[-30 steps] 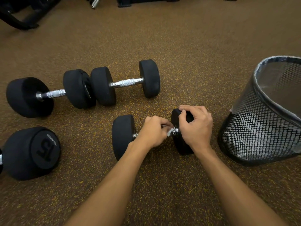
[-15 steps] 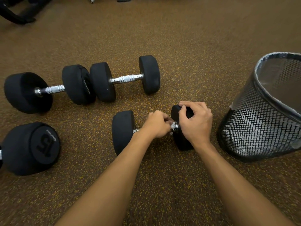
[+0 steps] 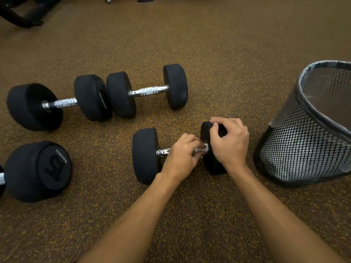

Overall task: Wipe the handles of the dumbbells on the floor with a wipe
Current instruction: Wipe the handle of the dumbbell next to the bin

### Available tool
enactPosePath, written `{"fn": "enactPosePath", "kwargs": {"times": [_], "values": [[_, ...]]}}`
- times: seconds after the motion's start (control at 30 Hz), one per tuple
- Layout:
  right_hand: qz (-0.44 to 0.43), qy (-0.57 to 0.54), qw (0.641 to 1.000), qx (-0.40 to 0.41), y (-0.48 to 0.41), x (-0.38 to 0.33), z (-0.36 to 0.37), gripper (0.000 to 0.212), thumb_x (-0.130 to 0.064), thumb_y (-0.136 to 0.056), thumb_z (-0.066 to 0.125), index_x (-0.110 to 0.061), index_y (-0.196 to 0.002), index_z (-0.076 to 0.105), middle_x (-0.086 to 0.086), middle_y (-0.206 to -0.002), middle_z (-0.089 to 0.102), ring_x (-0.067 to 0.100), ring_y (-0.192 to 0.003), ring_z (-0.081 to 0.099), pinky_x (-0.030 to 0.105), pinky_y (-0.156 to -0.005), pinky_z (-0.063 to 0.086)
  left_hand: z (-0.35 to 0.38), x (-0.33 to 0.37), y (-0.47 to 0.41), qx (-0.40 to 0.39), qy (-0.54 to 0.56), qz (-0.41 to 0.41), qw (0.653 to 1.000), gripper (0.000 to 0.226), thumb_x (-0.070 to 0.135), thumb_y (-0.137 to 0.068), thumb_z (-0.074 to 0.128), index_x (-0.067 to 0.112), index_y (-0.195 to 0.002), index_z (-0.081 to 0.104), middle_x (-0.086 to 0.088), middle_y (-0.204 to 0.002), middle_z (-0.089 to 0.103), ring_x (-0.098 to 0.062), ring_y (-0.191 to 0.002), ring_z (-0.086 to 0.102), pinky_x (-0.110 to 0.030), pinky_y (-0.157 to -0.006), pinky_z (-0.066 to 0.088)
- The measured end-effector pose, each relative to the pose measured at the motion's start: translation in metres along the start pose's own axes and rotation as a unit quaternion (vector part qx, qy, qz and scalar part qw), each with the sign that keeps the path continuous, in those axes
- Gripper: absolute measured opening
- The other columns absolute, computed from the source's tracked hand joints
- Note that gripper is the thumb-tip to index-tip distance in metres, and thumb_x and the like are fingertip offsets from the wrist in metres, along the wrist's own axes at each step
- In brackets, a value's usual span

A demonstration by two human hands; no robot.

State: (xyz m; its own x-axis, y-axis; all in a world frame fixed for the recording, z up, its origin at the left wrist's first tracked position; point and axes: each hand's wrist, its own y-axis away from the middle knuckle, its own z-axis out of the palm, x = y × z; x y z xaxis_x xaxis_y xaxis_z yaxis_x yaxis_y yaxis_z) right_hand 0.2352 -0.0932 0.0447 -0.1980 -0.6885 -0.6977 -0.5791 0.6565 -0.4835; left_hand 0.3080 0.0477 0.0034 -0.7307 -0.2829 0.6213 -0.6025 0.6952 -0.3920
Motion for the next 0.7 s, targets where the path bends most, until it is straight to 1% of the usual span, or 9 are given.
{"fn": "enactPosePath", "kwargs": {"times": [0.07, 0.17, 0.23, 0.33, 0.4, 0.47, 0.57, 0.63, 0.7], "values": [[0.002, 0.0, 1.0, -0.003, -0.001, -0.001, 0.0, 0.02, -0.023, -0.093, 0.064, -0.024, -0.102, 0.082, -0.012, -0.102, 0.078, 0.015, -0.102, 0.066, 0.042, -0.097, 0.047, 0.005, 0.0, 0.003, 0.024, -0.019, 0.04, 0.999, 0.014, 0.01, -0.088, 0.083, 0.006, -0.099, 0.078, -0.004, -0.103, 0.069, -0.021, -0.1, 0.061, -0.034, -0.083, 0.054], [0.004, 0.001, 1.0, -0.002, -0.001, -0.001, 0.0, 0.021, -0.024, -0.092, 0.063, -0.024, -0.102, 0.082, -0.012, -0.102, 0.078, 0.015, -0.103, 0.066, 0.042, -0.097, 0.047, 0.014, -0.001, 0.006, 0.025, -0.049, 0.106, 0.993, 0.006, 0.006, -0.094, 0.076, 0.001, -0.094, 0.074, -0.008, -0.101, 0.067, -0.024, -0.096, 0.058, -0.038, -0.08, 0.053], [0.002, -0.001, 1.0, -0.001, -0.001, -0.001, 0.0, 0.02, -0.023, -0.092, 0.064, -0.025, -0.101, 0.082, -0.012, -0.102, 0.078, 0.015, -0.102, 0.067, 0.041, -0.097, 0.046, 0.016, -0.007, 0.01, 0.034, -0.063, 0.13, 0.989, 0.012, 0.011, -0.099, 0.072, 0.001, -0.095, 0.075, -0.008, -0.102, 0.068, -0.024, -0.096, 0.058, -0.038, -0.08, 0.053], [0.001, -0.003, 1.0, 0.001, -0.002, -0.001, 0.001, 0.02, -0.023, -0.092, 0.064, -0.024, -0.101, 0.082, -0.011, -0.1, 0.078, 0.016, -0.102, 0.067, 0.041, -0.097, 0.045, 0.016, -0.01, 0.012, 0.066, -0.062, 0.116, 0.989, 0.016, 0.016, -0.1, 0.072, 0.001, -0.094, 0.077, -0.006, -0.102, 0.07, -0.024, -0.097, 0.061, -0.039, -0.082, 0.053], [0.003, -0.004, 1.0, 0.0, -0.003, -0.001, 0.001, 0.02, -0.023, -0.092, 0.064, -0.024, -0.101, 0.082, -0.01, -0.1, 0.079, 0.016, -0.102, 0.067, 0.042, -0.097, 0.046, 0.02, -0.004, 0.012, 0.07, -0.056, 0.111, 0.99, 0.011, 0.01, -0.098, 0.073, 0.0, -0.094, 0.076, -0.008, -0.102, 0.07, -0.025, -0.097, 0.061, -0.04, -0.082, 0.054], [0.004, -0.004, 1.0, -0.003, -0.003, -0.002, 0.001, 0.02, -0.023, -0.092, 0.064, -0.024, -0.101, 0.082, -0.01, -0.099, 0.079, 0.017, -0.101, 0.067, 0.041, -0.097, 0.045, 0.022, -0.002, 0.013, 0.063, -0.057, 0.124, 0.989, 0.007, 0.004, -0.097, 0.072, -0.001, -0.094, 0.075, -0.01, -0.103, 0.069, -0.026, -0.097, 0.061, -0.04, -0.082, 0.054], [0.006, -0.008, 1.0, -0.002, -0.003, -0.002, 0.0, 0.02, -0.023, -0.092, 0.064, -0.024, -0.101, 0.082, -0.01, -0.099, 0.078, 0.017, -0.101, 0.068, 0.039, -0.097, 0.045, 0.019, -0.009, 0.017, 0.073, -0.057, 0.125, 0.988, 0.012, 0.01, -0.1, 0.07, 0.0, -0.101, 0.077, -0.009, -0.106, 0.07, -0.026, -0.099, 0.062, -0.039, -0.083, 0.054], [0.006, -0.008, 1.0, 0.001, -0.003, -0.001, 0.001, 0.021, -0.023, -0.092, 0.064, -0.024, -0.1, 0.082, -0.01, -0.099, 0.079, 0.017, -0.101, 0.068, 0.042, -0.098, 0.048, 0.02, -0.011, 0.02, 0.093, -0.049, 0.108, 0.989, 0.012, 0.011, -0.1, 0.072, 0.002, -0.104, 0.078, -0.008, -0.107, 0.071, -0.027, -0.099, 0.062, -0.039, -0.084, 0.054], [0.006, -0.012, 1.0, 0.005, -0.002, -0.001, 0.001, 0.022, -0.025, -0.091, 0.062, -0.023, -0.099, 0.083, -0.01, -0.099, 0.079, 0.018, -0.1, 0.069, 0.049, -0.097, 0.052, 0.024, -0.008, 0.019, 0.097, -0.042, 0.105, 0.989, 0.011, 0.009, -0.099, 0.072, 0.0, -0.102, 0.078, -0.009, -0.106, 0.071, -0.028, -0.099, 0.062, -0.04, -0.084, 0.054]]}}
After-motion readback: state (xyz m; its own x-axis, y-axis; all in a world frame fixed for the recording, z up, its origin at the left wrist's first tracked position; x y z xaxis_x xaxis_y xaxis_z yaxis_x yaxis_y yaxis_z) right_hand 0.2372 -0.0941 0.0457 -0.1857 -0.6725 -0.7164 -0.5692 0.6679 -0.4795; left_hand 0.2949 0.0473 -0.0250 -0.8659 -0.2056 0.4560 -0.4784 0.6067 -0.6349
